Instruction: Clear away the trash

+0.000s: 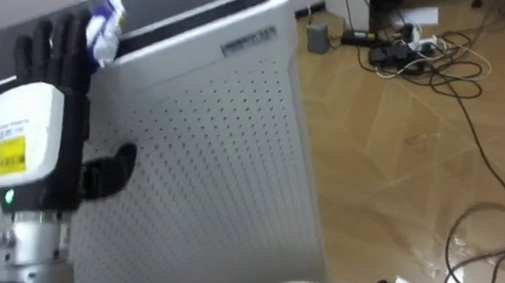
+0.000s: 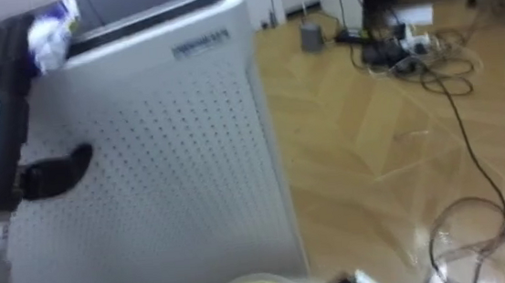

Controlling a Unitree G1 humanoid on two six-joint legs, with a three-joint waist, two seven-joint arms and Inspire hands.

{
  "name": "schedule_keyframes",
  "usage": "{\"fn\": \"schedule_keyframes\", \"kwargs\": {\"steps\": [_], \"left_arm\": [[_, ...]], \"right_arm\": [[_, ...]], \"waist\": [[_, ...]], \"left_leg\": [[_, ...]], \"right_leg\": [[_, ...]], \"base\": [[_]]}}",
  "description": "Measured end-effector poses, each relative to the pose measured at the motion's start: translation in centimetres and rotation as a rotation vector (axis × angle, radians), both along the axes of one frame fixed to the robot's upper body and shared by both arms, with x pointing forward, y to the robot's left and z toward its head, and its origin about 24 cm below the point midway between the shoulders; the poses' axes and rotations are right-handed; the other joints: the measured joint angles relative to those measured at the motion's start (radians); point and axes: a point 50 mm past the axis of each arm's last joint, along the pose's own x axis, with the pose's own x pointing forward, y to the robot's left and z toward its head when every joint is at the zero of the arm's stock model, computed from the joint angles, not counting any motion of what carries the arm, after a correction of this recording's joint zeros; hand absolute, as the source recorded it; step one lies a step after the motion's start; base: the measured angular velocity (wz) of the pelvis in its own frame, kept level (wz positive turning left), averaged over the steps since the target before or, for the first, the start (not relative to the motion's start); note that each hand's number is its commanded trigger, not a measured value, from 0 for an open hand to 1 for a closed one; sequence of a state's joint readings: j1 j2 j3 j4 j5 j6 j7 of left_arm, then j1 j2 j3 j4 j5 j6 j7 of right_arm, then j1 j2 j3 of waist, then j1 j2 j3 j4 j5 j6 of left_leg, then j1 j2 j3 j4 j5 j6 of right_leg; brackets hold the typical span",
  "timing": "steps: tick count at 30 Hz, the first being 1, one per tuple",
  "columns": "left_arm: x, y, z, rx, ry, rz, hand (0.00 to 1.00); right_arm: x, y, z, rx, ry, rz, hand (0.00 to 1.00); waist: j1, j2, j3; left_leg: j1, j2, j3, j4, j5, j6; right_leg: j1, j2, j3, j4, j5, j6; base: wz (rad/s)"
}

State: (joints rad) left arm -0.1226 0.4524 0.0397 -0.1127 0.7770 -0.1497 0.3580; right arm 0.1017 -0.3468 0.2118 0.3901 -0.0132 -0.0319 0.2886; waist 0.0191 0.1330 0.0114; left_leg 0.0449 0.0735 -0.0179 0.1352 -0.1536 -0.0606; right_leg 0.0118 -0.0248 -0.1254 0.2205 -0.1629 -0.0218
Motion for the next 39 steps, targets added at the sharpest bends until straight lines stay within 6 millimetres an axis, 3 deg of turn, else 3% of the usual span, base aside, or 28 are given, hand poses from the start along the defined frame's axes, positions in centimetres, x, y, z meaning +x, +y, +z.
{"fn": "schedule_keyframes", "kwargs": {"steps": [1, 2, 4, 12, 20, 26, 29, 39], "left_arm": [[0.1, 0.0, 0.4, 0.009, -0.011, -0.001, 0.0], [0.4, 0.2, 1.0, 0.024, -0.028, 0.005, 0.0], [0.5, 0.6, 1.1, 0.032, -0.018, 0.034, 0.0], [0.8, 1.0, 0.7, 0.056, 0.108, 0.057, 0.0], [1.1, 1.1, -0.1, 0.077, 0.26, 0.058, 0.0], [1.1, 1.0, 0.0, 0.084, 0.28, 0.05, 0.0], [1.1, 1.1, 0.0, 0.084, 0.283, 0.051, 0.0], [1.0, 1.6, 0.6, 0.077, 0.253, 0.069, 0.0]], "right_arm": [[0.1, -0.1, 0.1, -0.005, -0.003, -0.001, 1.0], [0.2, -0.4, 0.2, -0.015, -0.007, 0.0, 1.0], [0.1, -0.4, 0.2, -0.014, 0.0, 0.003, 1.0], [-0.3, -0.4, -0.3, -0.003, 0.073, 0.023, 1.0], [-0.4, -0.4, -0.4, -0.009, 0.081, 0.013, 1.0], [-0.3, -0.6, -0.4, -0.024, 0.073, -0.013, 1.0], [-0.3, -0.7, -0.4, -0.031, 0.067, -0.022, 1.0], [-0.3, -0.6, -0.4, -0.03, 0.063, -0.025, 1.0]], "waist": [[0.0, -0.003, 0.0017], [0.015, -0.016, 0.0097], [0.023, -0.022, 0.0088], [0.028, 0.011, -0.0075], [0.034, 0.009, -0.0053], [0.039, 0.018, -0.0039], [0.039, 0.022, 0.0005], [0.041, 0.024, -0.0005]], "left_leg": [[0.004, -0.001, 0.005, -0.001, 0.0, 0.001], [0.004, -0.01, 0.013, 0.002, 0.002, 0.004], [0.0, -0.017, 0.014, 0.012, 0.002, 0.007], [0.007, -0.036, 0.047, 0.028, 0.0, 0.026], [0.012, -0.035, 0.048, 0.027, 0.0, 0.026], [0.016, -0.035, 0.049, 0.025, 0.0, 0.026], [0.019, -0.035, 0.05, 0.025, 0.0, 0.026], [0.009, -0.035, 0.061, 0.025, 0.0, 0.026]], "right_leg": [[0.0, 0.0, 0.001, 0.0, -0.001, 0.001], [-0.001, 0.0, 0.011, -0.002, -0.001, 0.001], [0.003, -0.002, 0.016, -0.008, 0.002, 0.005], [0.011, -0.013, 0.043, -0.017, 0.01, 0.026], [0.023, -0.013, 0.035, -0.023, 0.009, 0.026], [0.033, -0.014, 0.035, -0.033, 0.01, 0.027], [0.034, -0.014, 0.037, -0.034, 0.009, 0.027], [0.021, -0.013, 0.041, -0.034, 0.009, 0.027]], "base": [[0.24], [0.0], [-0.03], [-0.07], [0.02], [0.01], [-0.01], [-0.02]]}}
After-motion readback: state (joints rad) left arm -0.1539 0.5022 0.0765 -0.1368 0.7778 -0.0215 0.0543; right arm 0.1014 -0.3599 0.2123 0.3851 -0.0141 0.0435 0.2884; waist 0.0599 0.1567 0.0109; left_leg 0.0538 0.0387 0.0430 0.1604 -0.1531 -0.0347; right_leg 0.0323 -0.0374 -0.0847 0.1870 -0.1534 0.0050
